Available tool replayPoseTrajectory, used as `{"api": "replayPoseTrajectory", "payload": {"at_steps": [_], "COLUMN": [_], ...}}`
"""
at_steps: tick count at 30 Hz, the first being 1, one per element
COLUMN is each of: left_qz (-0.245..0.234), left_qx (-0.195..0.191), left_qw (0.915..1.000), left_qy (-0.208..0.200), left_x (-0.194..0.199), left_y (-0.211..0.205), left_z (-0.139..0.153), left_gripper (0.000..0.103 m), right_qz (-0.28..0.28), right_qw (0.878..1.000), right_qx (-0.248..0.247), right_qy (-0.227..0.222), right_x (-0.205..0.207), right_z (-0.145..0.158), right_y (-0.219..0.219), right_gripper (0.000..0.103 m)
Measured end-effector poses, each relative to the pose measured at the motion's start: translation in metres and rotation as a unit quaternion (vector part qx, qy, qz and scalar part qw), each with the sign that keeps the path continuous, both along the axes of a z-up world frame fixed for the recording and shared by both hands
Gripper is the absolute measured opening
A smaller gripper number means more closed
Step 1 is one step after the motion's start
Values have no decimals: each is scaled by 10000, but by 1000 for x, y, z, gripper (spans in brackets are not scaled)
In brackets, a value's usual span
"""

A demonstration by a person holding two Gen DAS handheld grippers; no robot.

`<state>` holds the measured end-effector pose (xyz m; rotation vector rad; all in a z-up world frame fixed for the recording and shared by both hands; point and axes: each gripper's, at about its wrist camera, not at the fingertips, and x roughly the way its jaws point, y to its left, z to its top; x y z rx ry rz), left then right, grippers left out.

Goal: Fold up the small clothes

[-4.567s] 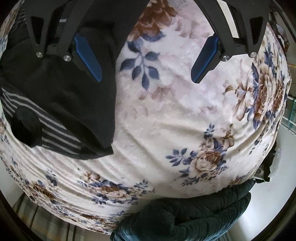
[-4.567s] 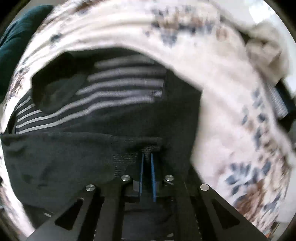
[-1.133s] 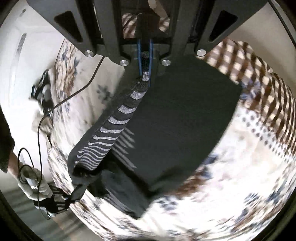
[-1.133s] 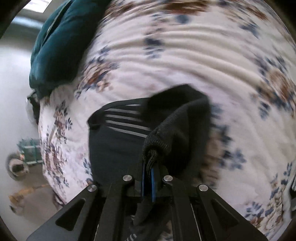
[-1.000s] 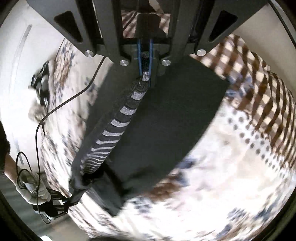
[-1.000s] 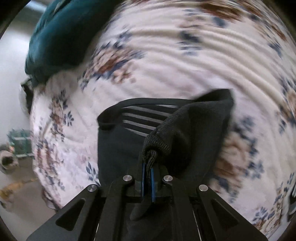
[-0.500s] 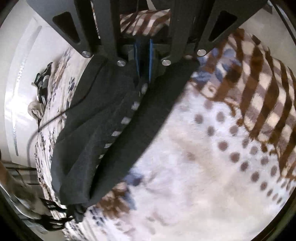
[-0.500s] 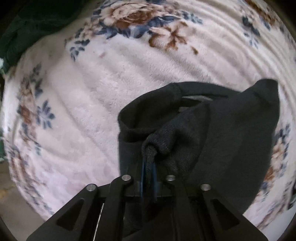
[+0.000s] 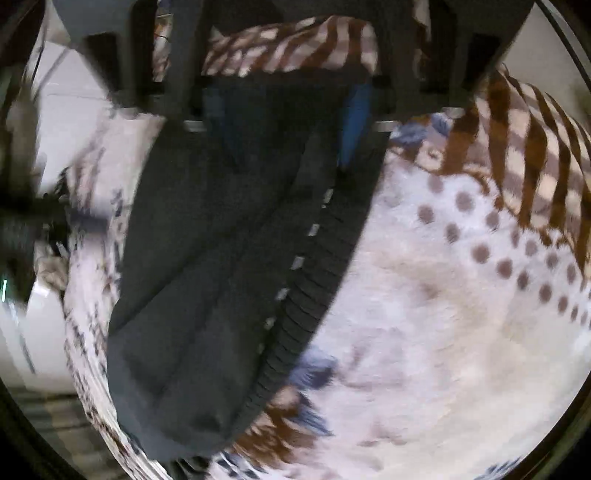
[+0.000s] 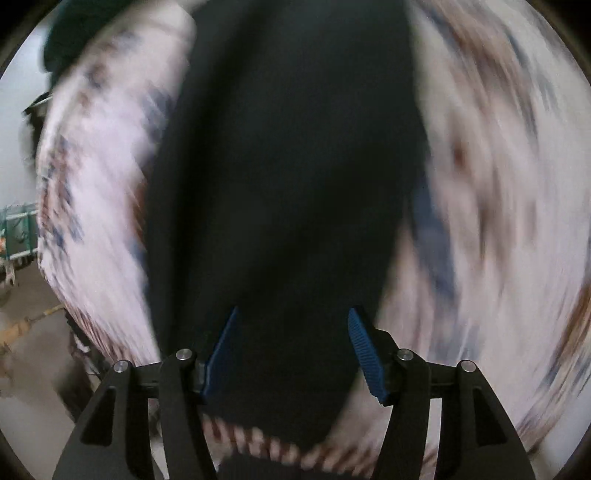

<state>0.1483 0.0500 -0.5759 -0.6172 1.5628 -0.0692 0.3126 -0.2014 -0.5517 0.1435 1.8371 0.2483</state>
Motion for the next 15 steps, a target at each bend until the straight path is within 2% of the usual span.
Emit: {"api": "replayPoseTrajectory", "payload": {"at_steps": [1, 3, 4, 5, 6, 8, 10, 13, 15], "left_qz": [7, 204, 264, 362, 425, 463, 220, -82, -185], "left_qx": [74, 116, 179, 279, 281, 318, 482, 363, 217], "left_qw": [10000, 9997, 9995, 9989, 9987, 9984, 9986, 9990, 9991], "left_qy": [64, 28, 9, -33, -44, -24, 14, 267, 322], "left_x": [-1, -5, -7, -11, -13, -16, -17, -5, 3], "left_y": [-3, 1, 5, 11, 18, 27, 29, 20, 19], "left_z": [-2, 2, 6, 13, 18, 25, 18, 4, 13], "left_gripper": [4, 4, 4, 4, 4, 4, 4, 8, 8], "right_qz": [-237, -623, -741, -930, -1029, -1196, -1053, -970, -827], "right_qw": [9990, 9951, 9932, 9907, 9896, 9893, 9927, 9932, 9937], "right_qx": [80, 133, 184, 311, 345, 381, 374, 237, 109], "right_qy": [359, 752, 875, 943, 944, 743, 451, 602, 749], "right_x": [-38, -87, -106, -130, -142, -162, -174, -180, -178], "right_z": [-18, -43, -52, -61, -64, -59, -43, -50, -61], "right_y": [-17, -36, -40, -45, -46, -48, -47, -48, -46], "right_gripper": [63, 63, 58, 29, 10, 6, 6, 6, 8]}}
